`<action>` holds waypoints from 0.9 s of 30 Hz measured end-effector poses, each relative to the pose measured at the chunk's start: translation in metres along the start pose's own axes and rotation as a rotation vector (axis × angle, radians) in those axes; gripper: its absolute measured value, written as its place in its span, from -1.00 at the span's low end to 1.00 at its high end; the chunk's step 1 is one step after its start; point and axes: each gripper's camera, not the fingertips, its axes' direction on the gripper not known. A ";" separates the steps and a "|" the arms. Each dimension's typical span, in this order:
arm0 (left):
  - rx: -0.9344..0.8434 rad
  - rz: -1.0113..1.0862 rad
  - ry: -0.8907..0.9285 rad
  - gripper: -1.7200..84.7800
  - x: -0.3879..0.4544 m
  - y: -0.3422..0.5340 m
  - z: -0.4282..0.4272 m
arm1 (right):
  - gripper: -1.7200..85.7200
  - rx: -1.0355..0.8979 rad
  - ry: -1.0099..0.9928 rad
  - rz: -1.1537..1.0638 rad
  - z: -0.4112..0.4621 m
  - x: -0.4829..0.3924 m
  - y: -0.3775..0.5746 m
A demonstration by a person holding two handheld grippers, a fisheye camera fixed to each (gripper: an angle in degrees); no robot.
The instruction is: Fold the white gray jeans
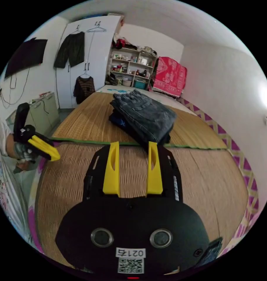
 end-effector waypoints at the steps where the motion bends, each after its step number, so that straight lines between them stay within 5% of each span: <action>1: 0.002 -0.022 0.008 -0.98 -0.012 0.006 -0.008 | -0.64 0.019 -0.003 -0.048 0.021 -0.013 -0.024; 14: 0.017 -0.102 0.095 -0.98 -0.091 0.047 -0.057 | -0.71 -0.073 0.180 -0.354 0.201 -0.119 -0.178; 19: 0.023 -0.124 0.108 -0.98 -0.115 0.060 -0.077 | -0.88 -0.074 0.014 -0.123 0.190 -0.092 -0.195; 27: 0.033 -0.130 0.097 -0.98 -0.128 0.068 -0.100 | -0.94 0.209 -0.182 0.397 0.093 0.014 -0.174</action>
